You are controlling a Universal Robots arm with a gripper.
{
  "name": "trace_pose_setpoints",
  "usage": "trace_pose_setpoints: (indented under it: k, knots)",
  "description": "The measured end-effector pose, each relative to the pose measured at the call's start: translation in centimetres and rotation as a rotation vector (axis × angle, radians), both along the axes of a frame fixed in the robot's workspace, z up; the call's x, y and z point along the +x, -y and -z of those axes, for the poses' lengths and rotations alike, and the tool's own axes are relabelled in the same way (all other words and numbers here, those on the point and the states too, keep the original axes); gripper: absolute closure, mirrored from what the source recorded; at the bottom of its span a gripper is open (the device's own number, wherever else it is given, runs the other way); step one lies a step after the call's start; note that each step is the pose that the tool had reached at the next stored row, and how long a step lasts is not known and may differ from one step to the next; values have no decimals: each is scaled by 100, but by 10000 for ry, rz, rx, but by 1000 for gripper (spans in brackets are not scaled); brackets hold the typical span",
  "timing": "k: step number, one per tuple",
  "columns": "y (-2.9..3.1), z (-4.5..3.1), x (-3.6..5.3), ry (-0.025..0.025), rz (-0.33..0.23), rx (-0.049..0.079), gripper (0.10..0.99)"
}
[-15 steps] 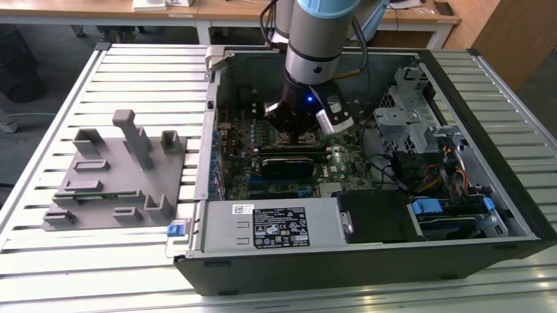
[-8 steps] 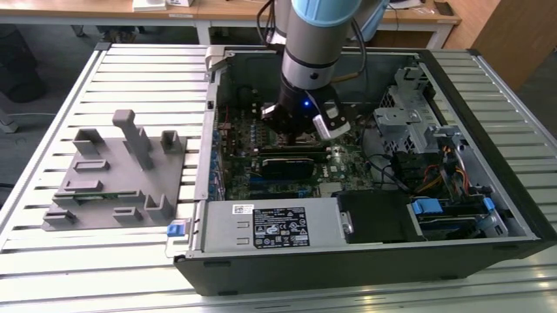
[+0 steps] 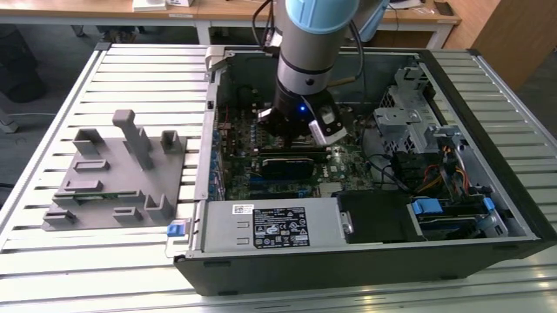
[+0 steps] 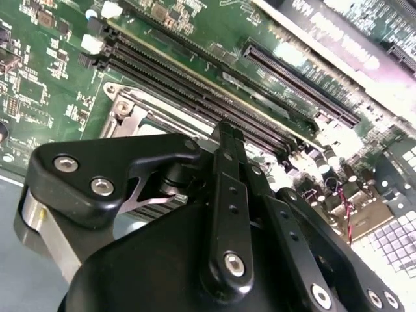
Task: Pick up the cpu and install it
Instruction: 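Install the second cpu locking lever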
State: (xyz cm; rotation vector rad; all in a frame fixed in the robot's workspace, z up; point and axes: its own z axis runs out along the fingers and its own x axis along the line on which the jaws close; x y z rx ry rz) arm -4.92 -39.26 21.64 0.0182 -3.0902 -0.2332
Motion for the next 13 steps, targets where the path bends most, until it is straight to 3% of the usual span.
trace_pose_setpoints:
  k: [13]
  knots:
    - [78, 31, -111, -1, 0, 503, 980]
